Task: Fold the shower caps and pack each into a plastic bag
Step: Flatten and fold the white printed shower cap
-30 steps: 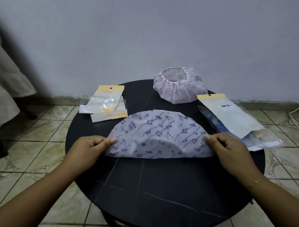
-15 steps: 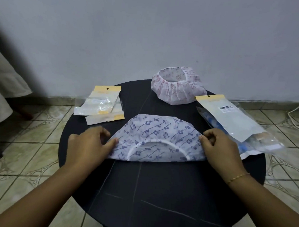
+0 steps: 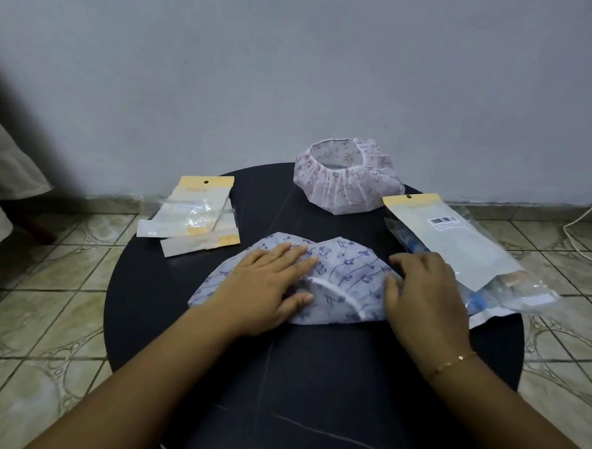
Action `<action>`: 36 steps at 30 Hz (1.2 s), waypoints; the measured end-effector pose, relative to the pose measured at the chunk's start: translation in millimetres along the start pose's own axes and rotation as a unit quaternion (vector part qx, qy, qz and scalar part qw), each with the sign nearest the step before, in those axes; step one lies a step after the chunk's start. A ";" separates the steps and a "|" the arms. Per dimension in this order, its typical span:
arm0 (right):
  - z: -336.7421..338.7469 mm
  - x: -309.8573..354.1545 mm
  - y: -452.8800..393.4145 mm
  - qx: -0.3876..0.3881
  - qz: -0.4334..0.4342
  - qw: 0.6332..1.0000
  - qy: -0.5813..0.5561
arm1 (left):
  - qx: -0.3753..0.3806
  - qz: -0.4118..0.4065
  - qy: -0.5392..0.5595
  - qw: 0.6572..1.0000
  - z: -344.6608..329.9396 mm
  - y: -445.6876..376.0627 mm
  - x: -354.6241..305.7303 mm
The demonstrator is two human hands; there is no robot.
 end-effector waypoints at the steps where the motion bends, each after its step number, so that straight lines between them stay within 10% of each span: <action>1: 3.3 16.8 1.6 -0.030 0.059 0.998 -0.003 | 0.007 -0.001 -0.001 1.000 -2.4 -0.8 -0.7; 6: -37.5 81.7 13.9 0.101 0.229 0.967 -0.041 | 0.021 -0.002 0.001 1.000 -10.2 -3.5 -0.4; 12: -96.8 52.4 16.5 0.310 0.135 0.940 0.037 | 0.047 0.051 0.032 0.997 -26.3 -4.3 8.3; 36: -72.5 15.1 28.1 0.351 0.105 0.928 0.070 | 0.104 0.180 0.043 0.977 -17.2 45.7 51.7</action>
Point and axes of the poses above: each hand's wrist, its own y-axis away from the middle knuckle, its own z-axis out of the back of the hand, x = y × z, the point moved 9 cm from there along -y, towards the middle knuckle, and after that the axes turned 10 degrees about -x, right-handed, at the moved point
